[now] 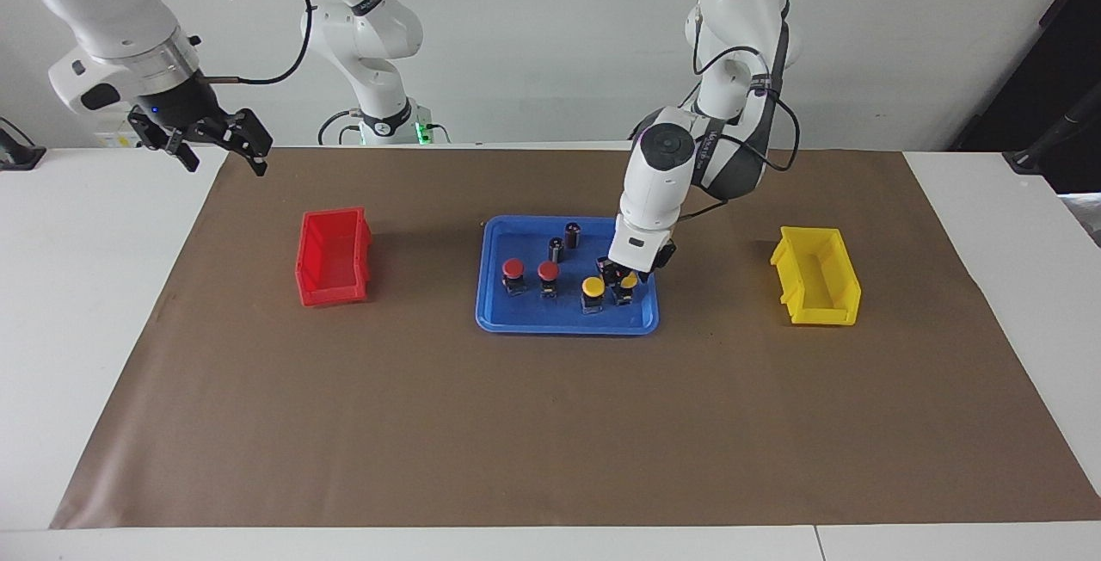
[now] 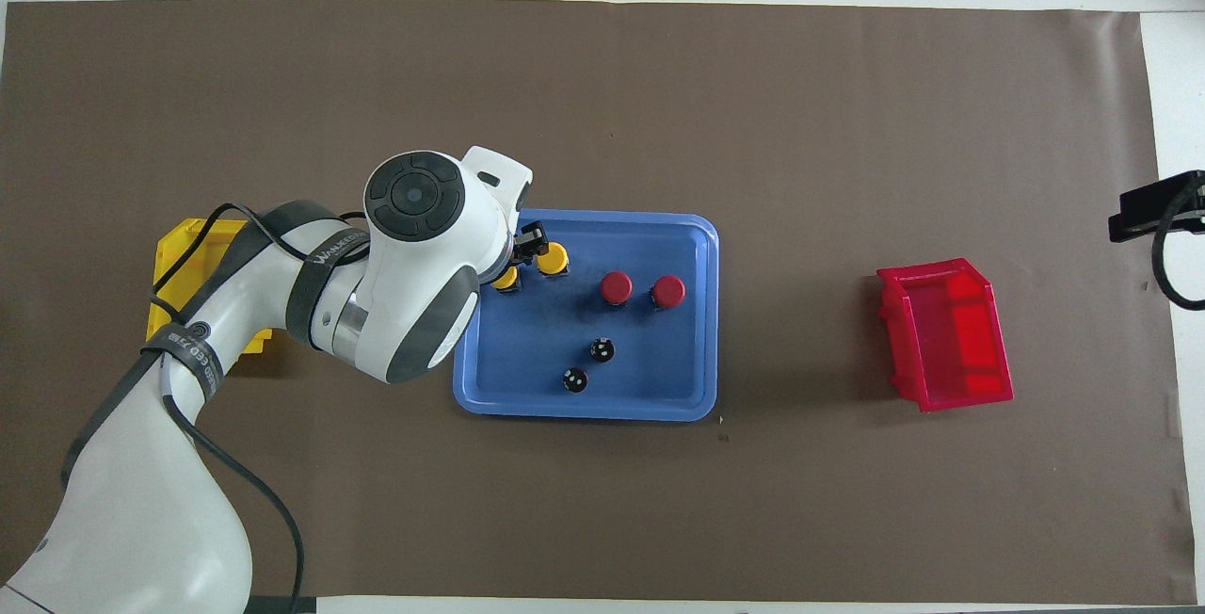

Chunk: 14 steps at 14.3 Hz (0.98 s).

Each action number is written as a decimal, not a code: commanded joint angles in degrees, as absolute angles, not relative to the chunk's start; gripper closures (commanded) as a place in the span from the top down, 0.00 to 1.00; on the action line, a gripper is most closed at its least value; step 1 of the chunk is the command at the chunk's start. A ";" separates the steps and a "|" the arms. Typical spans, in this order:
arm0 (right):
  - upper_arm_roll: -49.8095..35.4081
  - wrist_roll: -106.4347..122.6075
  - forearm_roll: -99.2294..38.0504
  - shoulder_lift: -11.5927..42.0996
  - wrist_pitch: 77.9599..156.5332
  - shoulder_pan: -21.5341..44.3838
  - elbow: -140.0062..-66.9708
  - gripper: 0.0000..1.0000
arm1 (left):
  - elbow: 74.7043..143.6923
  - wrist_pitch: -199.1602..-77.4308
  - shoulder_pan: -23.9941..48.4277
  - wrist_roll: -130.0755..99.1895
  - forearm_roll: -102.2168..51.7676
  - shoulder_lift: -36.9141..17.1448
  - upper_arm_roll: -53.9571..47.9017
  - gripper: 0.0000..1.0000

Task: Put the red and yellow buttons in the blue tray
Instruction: 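Open the left gripper and lift it away from the tray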

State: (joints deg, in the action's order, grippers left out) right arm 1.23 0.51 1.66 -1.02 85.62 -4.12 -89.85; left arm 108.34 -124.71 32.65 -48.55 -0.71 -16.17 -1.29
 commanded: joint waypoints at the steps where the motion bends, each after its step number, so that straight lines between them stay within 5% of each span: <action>1: 0.97 1.85 2.55 -2.11 85.34 -4.31 -91.05 1.00 | 108.64 -123.67 33.05 -48.96 2.18 -14.68 -0.26 0.98; 14: 0.97 1.93 2.46 -2.29 84.73 -4.31 -91.14 1.00 | 103.98 -101.26 16.63 -20.33 4.04 -0.10 0.97 1.00</action>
State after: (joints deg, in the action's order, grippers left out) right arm 1.22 0.54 1.66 -1.05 85.17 -4.11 -89.92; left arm 103.09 -103.76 19.83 -25.14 3.83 -3.65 1.26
